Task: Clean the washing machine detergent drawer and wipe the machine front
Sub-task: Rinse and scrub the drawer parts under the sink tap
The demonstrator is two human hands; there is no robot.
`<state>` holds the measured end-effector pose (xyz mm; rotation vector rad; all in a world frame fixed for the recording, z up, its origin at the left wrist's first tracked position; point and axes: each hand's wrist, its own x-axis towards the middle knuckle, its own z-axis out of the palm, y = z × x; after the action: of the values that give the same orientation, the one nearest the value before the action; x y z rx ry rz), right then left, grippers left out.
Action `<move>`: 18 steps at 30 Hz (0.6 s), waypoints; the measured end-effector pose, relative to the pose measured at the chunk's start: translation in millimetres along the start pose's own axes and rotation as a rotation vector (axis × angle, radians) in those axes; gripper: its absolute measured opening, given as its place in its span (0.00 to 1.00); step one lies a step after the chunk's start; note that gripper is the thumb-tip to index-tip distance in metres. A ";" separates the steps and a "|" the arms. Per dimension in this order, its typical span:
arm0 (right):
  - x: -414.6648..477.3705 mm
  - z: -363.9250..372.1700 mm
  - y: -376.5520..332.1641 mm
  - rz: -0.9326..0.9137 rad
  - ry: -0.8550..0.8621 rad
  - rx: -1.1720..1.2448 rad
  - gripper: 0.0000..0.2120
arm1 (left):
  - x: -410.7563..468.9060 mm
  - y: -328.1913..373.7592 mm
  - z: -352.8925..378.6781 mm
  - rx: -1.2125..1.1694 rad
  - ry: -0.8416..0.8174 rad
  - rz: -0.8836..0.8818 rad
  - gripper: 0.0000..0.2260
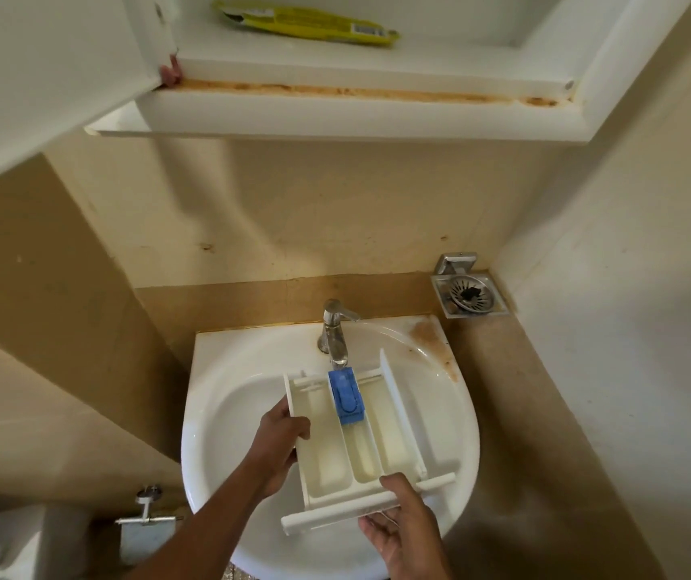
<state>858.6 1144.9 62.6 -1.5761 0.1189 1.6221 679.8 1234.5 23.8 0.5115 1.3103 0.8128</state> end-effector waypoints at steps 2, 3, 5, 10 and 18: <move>3.8 1.6 -0.5 -0.004 0.001 -0.009 0.12 | 3.2 2.9 3.4 0.002 0.001 0.001 0.25; 5.6 1.7 -0.3 0.000 0.003 -0.013 0.13 | 4.4 4.6 4.6 0.007 0.002 -0.001 0.25; 9.5 1.9 0.2 0.011 0.010 -0.006 0.16 | 7.4 6.6 5.7 0.011 0.004 -0.008 0.25; 15.4 4.3 2.8 0.023 0.045 0.007 0.19 | 13.4 5.6 4.2 0.012 0.018 -0.023 0.24; 14.7 6.5 3.1 0.041 0.064 -0.027 0.18 | 16.2 2.6 2.5 0.000 0.023 -0.026 0.24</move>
<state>854.0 1154.0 49.9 -1.6560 0.1650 1.6112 682.4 1248.8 15.9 0.4855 1.3360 0.7993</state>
